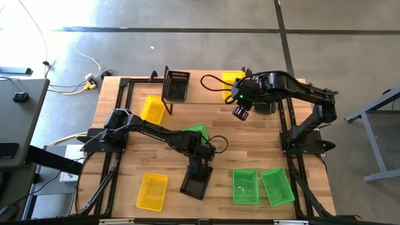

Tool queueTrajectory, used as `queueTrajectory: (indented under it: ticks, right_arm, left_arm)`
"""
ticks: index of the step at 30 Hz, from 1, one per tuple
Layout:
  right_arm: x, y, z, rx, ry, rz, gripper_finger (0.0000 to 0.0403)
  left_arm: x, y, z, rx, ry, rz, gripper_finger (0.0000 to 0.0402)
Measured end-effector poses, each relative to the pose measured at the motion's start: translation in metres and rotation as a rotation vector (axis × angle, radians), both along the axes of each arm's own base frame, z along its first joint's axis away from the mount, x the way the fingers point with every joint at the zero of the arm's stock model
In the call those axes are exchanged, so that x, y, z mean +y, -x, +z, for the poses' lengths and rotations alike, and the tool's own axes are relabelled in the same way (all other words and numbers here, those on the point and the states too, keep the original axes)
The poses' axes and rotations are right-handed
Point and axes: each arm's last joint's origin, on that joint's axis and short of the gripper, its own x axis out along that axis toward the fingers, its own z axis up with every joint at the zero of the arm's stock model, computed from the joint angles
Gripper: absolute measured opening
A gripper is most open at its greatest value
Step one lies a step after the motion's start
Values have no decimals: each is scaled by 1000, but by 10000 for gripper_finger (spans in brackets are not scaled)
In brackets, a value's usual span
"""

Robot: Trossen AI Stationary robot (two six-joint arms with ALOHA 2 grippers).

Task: Stack baskets on shelf by color
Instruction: Put the top green bin on the shelf

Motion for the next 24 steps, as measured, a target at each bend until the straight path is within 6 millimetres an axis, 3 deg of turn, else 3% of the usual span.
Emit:
queueTrajectory:
  ticks: [17, 20, 24]
  right_arm:
    - [0, 0, 0, -1, -1, -3, 110]
    - [0, 0, 0, -1, -1, -3, 110]
    - [0, 0, 0, -4, -3, -10, 110]
  left_arm:
    - [14, 8, -30, 26, 16, 72, 113]
    - [13, 8, -30, 27, 42, 59, 94]
    - [10, 8, -30, 34, 61, 21, 36]
